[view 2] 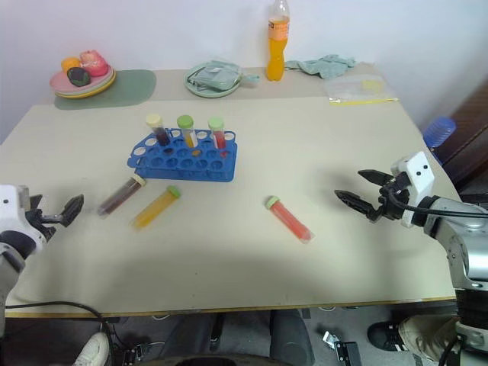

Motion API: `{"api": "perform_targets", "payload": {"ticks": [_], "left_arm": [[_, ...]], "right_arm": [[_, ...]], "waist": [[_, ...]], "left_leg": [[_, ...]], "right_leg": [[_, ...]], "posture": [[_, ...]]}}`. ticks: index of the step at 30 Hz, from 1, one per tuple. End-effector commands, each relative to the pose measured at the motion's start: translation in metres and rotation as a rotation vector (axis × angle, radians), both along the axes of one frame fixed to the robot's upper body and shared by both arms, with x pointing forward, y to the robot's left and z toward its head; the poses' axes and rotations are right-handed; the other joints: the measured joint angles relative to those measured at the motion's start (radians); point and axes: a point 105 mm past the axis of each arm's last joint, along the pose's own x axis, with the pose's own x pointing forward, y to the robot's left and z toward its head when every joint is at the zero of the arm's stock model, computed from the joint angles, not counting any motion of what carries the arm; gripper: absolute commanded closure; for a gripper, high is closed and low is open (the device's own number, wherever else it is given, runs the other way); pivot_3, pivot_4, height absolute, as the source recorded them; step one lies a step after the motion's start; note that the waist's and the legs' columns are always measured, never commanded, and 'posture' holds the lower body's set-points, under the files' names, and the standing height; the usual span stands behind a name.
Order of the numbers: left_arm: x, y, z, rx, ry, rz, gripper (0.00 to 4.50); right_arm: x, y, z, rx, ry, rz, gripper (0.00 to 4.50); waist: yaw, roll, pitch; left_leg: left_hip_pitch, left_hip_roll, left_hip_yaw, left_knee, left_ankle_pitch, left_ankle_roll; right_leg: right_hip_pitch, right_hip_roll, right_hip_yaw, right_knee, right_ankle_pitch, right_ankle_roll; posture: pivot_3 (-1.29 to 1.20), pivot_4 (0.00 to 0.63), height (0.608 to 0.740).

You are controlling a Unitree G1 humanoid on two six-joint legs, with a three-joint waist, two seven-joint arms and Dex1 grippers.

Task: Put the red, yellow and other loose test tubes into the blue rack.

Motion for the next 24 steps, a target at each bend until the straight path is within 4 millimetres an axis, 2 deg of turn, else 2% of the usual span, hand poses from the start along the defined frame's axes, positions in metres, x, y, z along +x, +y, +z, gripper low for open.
{"api": "perform_targets", "payload": {"ticks": [1,10,14,17,20,24], "left_arm": [[-0.003,0.002,0.011,0.023,-0.034,0.012,0.03],[0.004,0.007,0.02,0.026,-0.07,0.021,0.03],[0.014,0.001,0.032,0.027,-0.116,-0.016,0.03],[0.023,-0.015,0.039,0.018,-0.149,-0.102,0.03],[0.032,-0.041,0.042,-0.029,-0.16,-0.231,0.03],[0.034,-0.088,0.043,-0.026,-0.134,-0.493,0.03]], "right_arm": [[0.002,0.002,0.011,-0.021,-0.043,0.017,0.0],[0.004,0.011,0.012,-0.014,-0.054,0.012,0.0],[0.004,0.024,0.015,-0.013,-0.068,0.007,0.0],[-0.002,0.042,0.026,0.025,-0.067,0.031,0.0],[-0.015,0.063,0.032,-0.008,-0.049,0.101,0.0],[-0.035,0.09,0.031,-0.067,0.021,0.171,0.0]], "waist": [[0.0,0.0,0.0],[0.0,0.0,0.0],[0.0,0.0,0.0],[0.0,0.0,0.0],[0.0,0.0,0.0],[0.001,0.0,0.0]], "left_leg": [[0.0,0.0,0.0,0.0,0.0,0.0],[0.0,0.0,0.0,0.0,0.0,0.0],[0.0,0.0,0.0,0.0,0.0,0.0],[0.0,0.0,0.0,0.0,0.0,0.0],[0.0,0.0,-0.001,0.0,0.0,0.0],[0.0,0.0,-0.001,0.0,0.0,0.0]], "right_leg": [[0.0,0.0,0.0,0.0,0.0,0.0],[0.0,0.0,0.0,0.0,0.0,0.0],[0.0,0.0,0.0,0.0,0.0,0.0],[0.0,0.0,0.0,0.0,0.0,0.0],[0.0,0.0,0.0,0.0,0.0,0.0],[0.0,0.0,0.0,-0.001,0.0,0.0]], "posture": [[0.0,0.15,0.74],[0.0,0.15,0.74],[0.0,0.15,0.74],[0.0,0.15,0.74],[0.0,0.15,0.74],[0.0,0.15,0.74]]}}
